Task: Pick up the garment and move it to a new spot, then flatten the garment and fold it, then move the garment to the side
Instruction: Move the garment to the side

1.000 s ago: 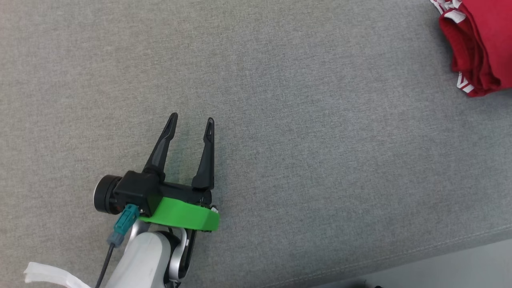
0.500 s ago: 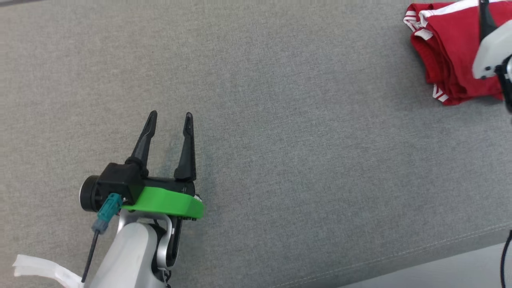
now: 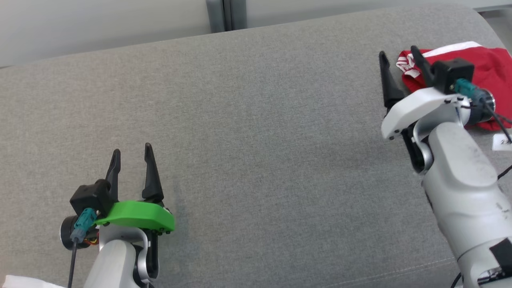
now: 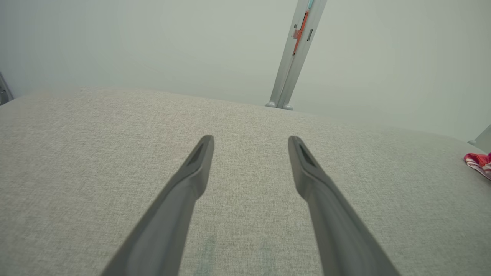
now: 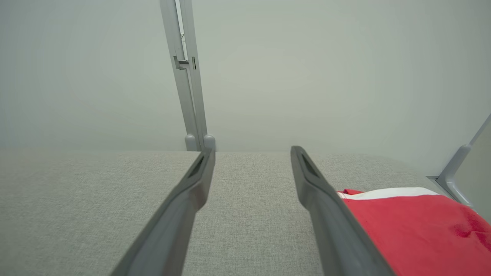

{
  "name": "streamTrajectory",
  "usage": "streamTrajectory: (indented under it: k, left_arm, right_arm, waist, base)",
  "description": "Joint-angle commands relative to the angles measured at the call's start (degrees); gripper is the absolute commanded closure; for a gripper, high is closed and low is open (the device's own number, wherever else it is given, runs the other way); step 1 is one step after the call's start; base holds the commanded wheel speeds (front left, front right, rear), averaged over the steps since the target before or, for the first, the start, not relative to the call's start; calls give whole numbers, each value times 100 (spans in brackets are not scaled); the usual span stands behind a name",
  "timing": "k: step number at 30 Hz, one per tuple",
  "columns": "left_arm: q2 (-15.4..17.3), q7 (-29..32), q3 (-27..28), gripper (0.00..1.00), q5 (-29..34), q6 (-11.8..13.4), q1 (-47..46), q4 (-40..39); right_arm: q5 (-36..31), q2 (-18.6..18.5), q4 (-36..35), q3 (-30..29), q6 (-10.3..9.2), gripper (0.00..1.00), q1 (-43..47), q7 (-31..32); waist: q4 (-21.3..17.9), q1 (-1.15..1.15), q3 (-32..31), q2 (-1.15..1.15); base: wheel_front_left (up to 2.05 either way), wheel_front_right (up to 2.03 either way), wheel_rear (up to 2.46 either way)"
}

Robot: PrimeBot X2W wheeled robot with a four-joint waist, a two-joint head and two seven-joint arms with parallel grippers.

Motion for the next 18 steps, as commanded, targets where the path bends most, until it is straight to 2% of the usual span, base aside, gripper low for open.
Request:
streamTrajectory:
  k: [1,9,14,18]
  left_arm:
    - [-33,-24,48,0,9,-23,118,28]
    - [-190,-23,164,0,200,-98,559,-5]
    - [-250,-22,110,0,286,-96,793,-92]
    - [-282,-23,31,0,381,-104,917,-88]
  right_arm:
    - [-117,109,-222,-48,-12,0,293,-12]
    - [-506,646,-1446,-659,-11,0,1740,-15]
    - [-742,781,-2034,-993,-11,0,2522,-15]
    - [-473,790,-2546,-937,-11,0,3227,-14]
  waist:
    - [188,0,-229,0]
    - [380,0,-490,0]
    - [496,0,-611,0]
    - [597,0,-745,0]
  base:
    - [0,0,0]
    - [0,0,0]
    - [0,0,0]
    - [0,0,0]
